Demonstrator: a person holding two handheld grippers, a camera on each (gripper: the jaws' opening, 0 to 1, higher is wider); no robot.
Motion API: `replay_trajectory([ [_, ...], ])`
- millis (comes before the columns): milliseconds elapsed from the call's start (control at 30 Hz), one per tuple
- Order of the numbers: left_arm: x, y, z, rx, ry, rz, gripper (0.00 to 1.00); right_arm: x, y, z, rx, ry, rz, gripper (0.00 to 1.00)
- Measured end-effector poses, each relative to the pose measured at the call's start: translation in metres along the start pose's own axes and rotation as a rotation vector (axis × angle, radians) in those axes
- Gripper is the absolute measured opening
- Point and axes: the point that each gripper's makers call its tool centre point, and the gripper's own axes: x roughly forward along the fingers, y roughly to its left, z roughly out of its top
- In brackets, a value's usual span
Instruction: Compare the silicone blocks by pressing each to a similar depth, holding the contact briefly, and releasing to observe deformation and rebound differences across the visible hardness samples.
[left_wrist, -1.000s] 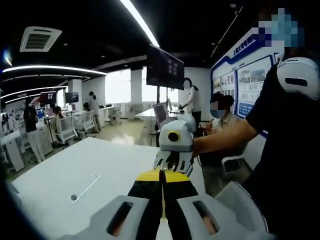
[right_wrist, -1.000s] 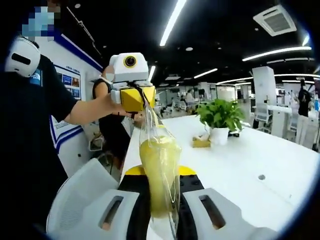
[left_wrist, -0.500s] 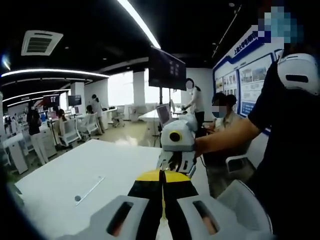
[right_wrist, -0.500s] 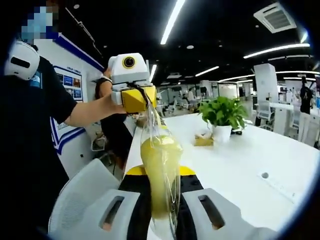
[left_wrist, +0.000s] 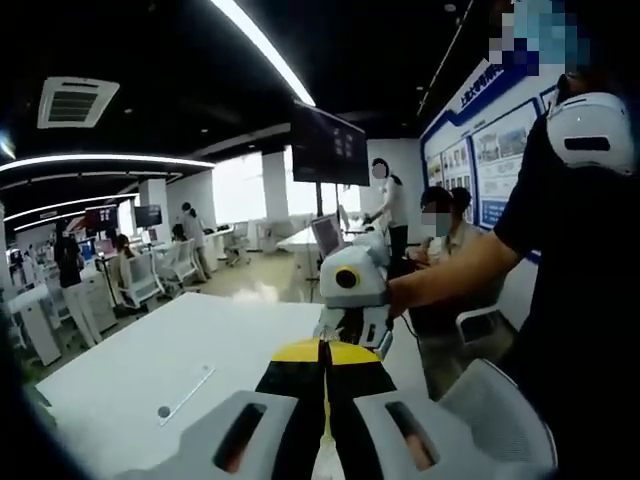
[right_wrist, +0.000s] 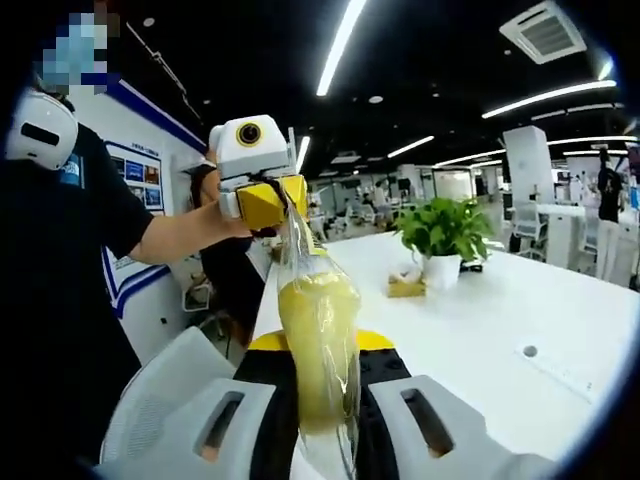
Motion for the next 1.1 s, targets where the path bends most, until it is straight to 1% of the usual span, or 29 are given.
replay_trajectory([
  [167,0.003,-0.003,0.001,0.003,0.003,-0.013,0.00,-0.003,0.001,-0.001,-0.008,-0.025,0.001,0.11],
  [233,0.005,-0.004,-0.001,0.010,0.014,-0.014,0.00,-0.003,0.001,-0.003,-0.007,-0.031,0.001,0.12],
  [367,0.004,-0.005,-0.003,-0.010,0.020,-0.018,0.00,-0.001,0.002,-0.006,0.007,-0.050,0.001,0.14],
  [467,0.004,-0.004,-0.001,-0.006,0.019,-0.014,0.00,0.000,0.004,-0.004,0.067,-0.072,0.009,0.17],
  [500,0.005,-0.004,-0.001,-0.013,0.019,-0.018,0.00,0.000,0.005,-0.004,0.106,-0.068,0.016,0.18],
  [667,0.006,-0.003,-0.002,-0.026,0.027,-0.016,0.00,0.000,0.002,-0.005,0.099,-0.065,0.006,0.21],
  [833,0.010,0.000,-0.001,-0.040,0.028,-0.015,0.00,-0.002,0.000,-0.007,0.129,-0.067,-0.003,0.24],
  [900,0.012,0.000,-0.001,-0.059,0.024,-0.020,0.00,-0.003,-0.002,-0.009,0.148,-0.059,-0.008,0.26],
  [1033,0.019,0.000,-0.008,-0.112,0.032,-0.038,0.00,-0.003,-0.005,-0.017,0.169,-0.047,-0.019,0.28],
  [1100,0.023,-0.001,-0.012,-0.114,0.035,-0.037,0.00,-0.003,-0.005,-0.022,0.166,-0.034,-0.024,0.28],
])
